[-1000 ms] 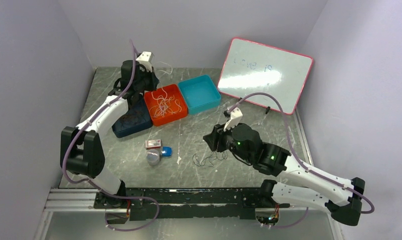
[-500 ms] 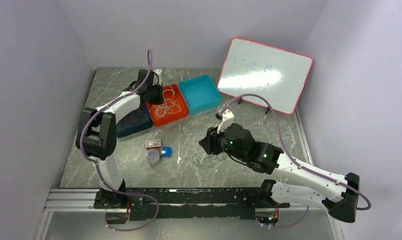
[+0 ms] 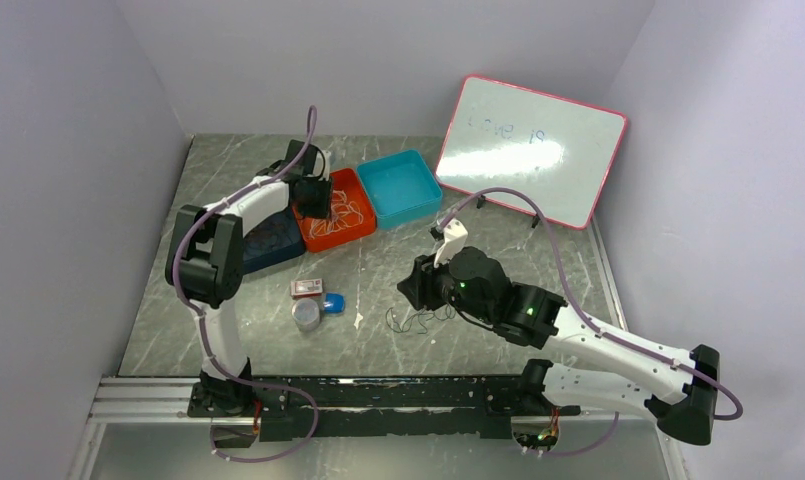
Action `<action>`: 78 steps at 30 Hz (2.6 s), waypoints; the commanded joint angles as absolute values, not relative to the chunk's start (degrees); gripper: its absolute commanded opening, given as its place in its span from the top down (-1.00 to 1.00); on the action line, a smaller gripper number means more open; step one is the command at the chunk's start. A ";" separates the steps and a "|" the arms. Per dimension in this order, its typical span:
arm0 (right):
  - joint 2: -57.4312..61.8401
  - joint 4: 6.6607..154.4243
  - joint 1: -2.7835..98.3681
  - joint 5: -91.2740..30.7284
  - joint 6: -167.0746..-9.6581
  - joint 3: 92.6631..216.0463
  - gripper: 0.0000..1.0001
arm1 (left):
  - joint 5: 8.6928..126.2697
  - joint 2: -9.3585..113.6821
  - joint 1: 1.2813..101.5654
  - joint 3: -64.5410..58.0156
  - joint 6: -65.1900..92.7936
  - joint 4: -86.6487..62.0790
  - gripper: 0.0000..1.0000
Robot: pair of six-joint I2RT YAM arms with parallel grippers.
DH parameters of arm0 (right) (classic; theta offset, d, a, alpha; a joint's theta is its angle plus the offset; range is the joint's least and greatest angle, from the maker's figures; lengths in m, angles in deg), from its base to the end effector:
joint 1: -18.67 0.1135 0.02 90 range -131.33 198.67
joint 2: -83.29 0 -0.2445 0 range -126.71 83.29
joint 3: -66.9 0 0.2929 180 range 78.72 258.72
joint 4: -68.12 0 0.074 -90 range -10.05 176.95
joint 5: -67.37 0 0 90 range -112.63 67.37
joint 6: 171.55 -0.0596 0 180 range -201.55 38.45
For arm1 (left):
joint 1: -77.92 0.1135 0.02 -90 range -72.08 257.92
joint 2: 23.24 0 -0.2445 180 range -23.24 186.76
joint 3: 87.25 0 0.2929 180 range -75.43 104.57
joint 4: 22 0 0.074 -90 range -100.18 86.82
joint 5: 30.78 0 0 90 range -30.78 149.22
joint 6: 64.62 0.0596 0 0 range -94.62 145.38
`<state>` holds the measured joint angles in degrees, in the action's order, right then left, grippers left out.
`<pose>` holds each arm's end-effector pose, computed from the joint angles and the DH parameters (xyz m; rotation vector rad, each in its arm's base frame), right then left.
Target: Untangle the cables
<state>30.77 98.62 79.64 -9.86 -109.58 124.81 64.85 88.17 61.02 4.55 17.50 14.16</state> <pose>0.1486 0.2406 0.2790 -0.4472 2.0340 0.7598 0.4386 -0.1394 0.1326 0.2402 2.5523 -0.2925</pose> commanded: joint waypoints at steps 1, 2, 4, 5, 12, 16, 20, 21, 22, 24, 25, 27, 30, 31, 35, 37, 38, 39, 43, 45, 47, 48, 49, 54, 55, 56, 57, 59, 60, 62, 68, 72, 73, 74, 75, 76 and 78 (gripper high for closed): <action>31.71 98.87 79.84 -9.56 -109.41 125.58 0.12 | 64.07 85.86 60.44 6.97 18.30 16.77 0.17; 31.88 99.05 79.84 -9.20 -109.46 125.49 0.11 | 63.78 85.15 60.43 7.13 18.39 16.98 0.10; 32.00 99.43 79.91 -8.50 -109.39 125.48 0.09 | 63.43 83.29 60.45 7.40 18.44 17.50 -0.02; 31.96 99.53 79.86 -8.22 -109.34 125.48 0.07 | 63.26 82.49 60.44 7.49 18.44 17.70 -0.07; 31.06 101.10 79.85 -5.92 -109.68 126.12 -0.04 | 61.38 76.21 60.45 7.36 18.35 18.19 -0.45; 29.40 104.38 79.84 -5.44 -109.83 127.55 -0.11 | 61.13 71.84 60.43 6.39 18.10 18.28 -0.46; 27.27 108.09 79.80 -5.25 -111.60 128.46 -0.12 | 61.71 63.57 60.43 -0.14 16.69 15.39 -0.46; 26.83 108.59 79.90 -5.19 -112.18 128.40 -0.12 | 61.99 61.25 60.43 -2.30 16.31 13.57 -0.46; 26.54 109.02 79.84 -5.04 -112.87 128.25 -0.12 | 61.99 58.68 60.43 -4.74 15.83 12.06 -0.47; 26.34 109.36 79.84 -4.81 -114.12 127.43 -0.12 | 62.33 53.94 60.43 -8.92 14.75 9.59 -0.49; 26.29 109.43 79.78 -4.81 -114.91 126.97 -0.12 | 62.63 51.51 60.48 -10.80 14.29 8.63 -0.49; 26.12 109.31 79.81 -4.98 -116.52 125.87 -0.12 | 62.34 47.71 60.47 -13.34 13.40 8.51 -0.51; 25.39 108.33 79.70 -4.94 -119.97 123.99 -0.12 | 63.82 43.45 60.44 -15.73 13.06 9.23 -0.83; 25.25 107.56 79.67 -4.82 -121.19 123.07 -0.12 | 64.13 42.10 60.45 -16.47 12.73 9.32 -0.97; 25.33 101.33 79.82 -3.99 -126.95 119.19 -0.11 | 63.34 38.05 60.48 -19.14 12.16 10.17 -0.99; 25.47 98.68 79.80 -2.71 -131.77 117.31 -0.11 | 62.88 35.72 60.44 -20.16 11.91 10.61 -0.98; 25.00 98.89 79.78 -1.20 -135.21 117.01 -0.11 | 62.92 34.63 60.45 -20.68 11.71 10.46 -0.99; 24.19 98.97 79.81 -0.43 -137.29 116.87 -0.11 | 62.90 33.81 60.46 -21.05 11.63 10.47 -0.99; 19.69 102.10 79.75 1.35 -146.03 118.36 -0.11 | 61.21 31.12 60.55 -21.64 10.96 11.54 -0.98; 17.54 102.59 79.79 1.14 -148.92 118.76 -0.12 | 59.74 30.03 60.52 -21.77 10.88 12.48 -0.98; 14.99 103.34 79.82 1.02 -152.19 119.19 -0.12 | 59.27 29.09 60.50 -21.98 11.30 13.11 -0.98; 13.97 104.10 79.76 1.32 -153.73 119.62 -0.12 | 59.23 28.59 60.45 -22.11 11.46 13.33 -0.99; 12.95 104.98 79.86 1.80 -155.02 119.93 -0.12 | 59.31 28.05 60.51 -22.21 11.57 13.49 -0.98; 7.79 106.78 79.84 3.89 -158.10 121.28 -0.12 | 58.71 24.93 60.52 -23.05 11.08 14.15 -0.98; 6.71 106.60 79.85 3.90 -158.04 121.75 -0.12 | 58.31 24.36 60.49 -23.31 10.98 14.31 -0.98; 5.68 106.53 79.84 3.84 -158.05 122.09 -0.12 | 57.92 23.90 60.47 -23.60 10.90 14.38 -0.99; 4.55 106.64 79.85 3.69 -158.35 122.40 -0.12 | 57.63 23.46 60.50 -23.78 10.79 14.49 -0.99; 2.70 106.56 79.84 3.74 -158.58 122.97 -0.12 | 58.12 23.08 60.57 -24.21 11.04 14.55 -0.99; 1.85 106.71 79.84 3.96 -158.88 123.17 -0.12 | 58.06 23.29 60.53 -24.07 11.00 15.31 -0.99; 0.52 106.84 79.89 4.50 -159.38 123.36 -0.10 | 57.47 23.69 60.53 -23.93 10.77 16.33 -0.99; -1.07 106.44 79.89 5.37 -159.48 123.03 0.15 | 57.28 22.55 60.51 -24.64 9.78 16.57 -0.99; -0.38 107.22 79.92 6.72 -158.42 123.38 0.47 | 57.74 21.56 60.54 -25.08 9.47 16.04 -0.99; -0.01 107.72 79.92 7.25 -157.99 123.59 0.53 | 58.10 21.43 60.52 -25.15 9.67 15.74 -0.98; 0.37 108.39 79.99 7.92 -157.53 123.89 0.57 | 57.90 21.48 60.52 -25.11 9.56 15.92 -0.98; 0.89 109.12 80.01 8.59 -156.97 124.30 0.60 | 57.77 21.57 60.51 -24.91 9.53 16.28 -0.99; 1.52 109.73 80.09 9.32 -156.15 124.72 0.63 | 57.84 21.54 60.48 -24.96 9.67 16.36 -0.99; 2.94 110.71 80.18 10.67 -154.03 125.51 0.67 | 58.40 21.22 60.50 -25.19 9.90 16.16 -0.99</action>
<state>-0.24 107.72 79.70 5.20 -156.86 122.93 58.16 22.08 60.82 -24.73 9.94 16.15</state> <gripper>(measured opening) 0.186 0.993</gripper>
